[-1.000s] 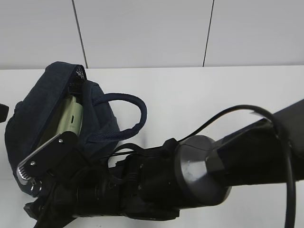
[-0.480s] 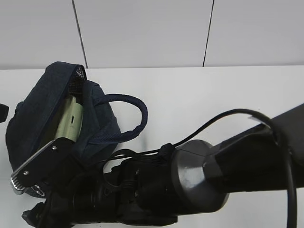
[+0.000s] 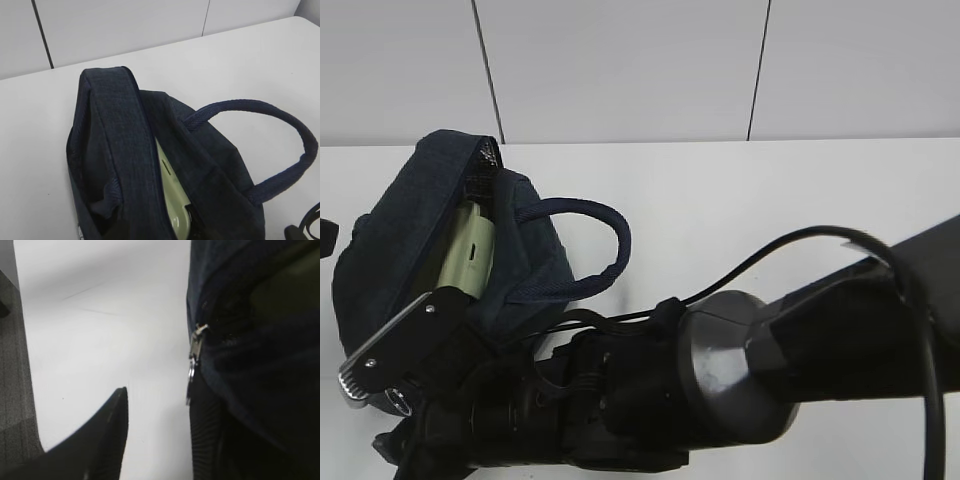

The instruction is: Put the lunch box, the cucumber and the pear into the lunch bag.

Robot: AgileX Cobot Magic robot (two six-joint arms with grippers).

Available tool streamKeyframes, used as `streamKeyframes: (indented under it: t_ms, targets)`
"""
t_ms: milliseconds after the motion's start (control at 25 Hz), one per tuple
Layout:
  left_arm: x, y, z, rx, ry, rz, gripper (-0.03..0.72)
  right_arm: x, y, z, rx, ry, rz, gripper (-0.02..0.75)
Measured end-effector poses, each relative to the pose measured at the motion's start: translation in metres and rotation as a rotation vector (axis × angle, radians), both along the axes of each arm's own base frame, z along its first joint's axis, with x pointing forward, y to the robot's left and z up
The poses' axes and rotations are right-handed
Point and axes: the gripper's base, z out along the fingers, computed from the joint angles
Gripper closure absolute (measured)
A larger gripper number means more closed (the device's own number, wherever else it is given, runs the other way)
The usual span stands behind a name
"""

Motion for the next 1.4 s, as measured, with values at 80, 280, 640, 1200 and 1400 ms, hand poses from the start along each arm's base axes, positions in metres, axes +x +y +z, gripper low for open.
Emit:
streamKeyframes:
  t_ms: [80,280,640,1200,1400]
  targets:
    - [0.0000,0.0000,0.0000,0.000,0.000,0.000,0.419,0.0003,-0.0010,-0.0011,-0.019,-0.005,-0.001,0.436]
    - [0.0000,0.0000,0.0000,0.000,0.000,0.000,0.419,0.0010,-0.0020,-0.0021,-0.042,-0.014,-0.001,0.478]
    - [0.0000,0.0000,0.0000,0.000,0.000,0.000,0.419,0.0048,0.0020,0.0038,-0.036,-0.029,-0.010,0.486]
    - [0.0000,0.0000,0.0000,0.000,0.000,0.000,0.419,0.0055,0.0000,0.0017,-0.070,-0.024,-0.022,0.516]
    - [0.0000,0.0000,0.0000,0.000,0.000,0.000,0.426,0.0066,0.0017,0.0040,-0.063,-0.029,-0.023,0.549]
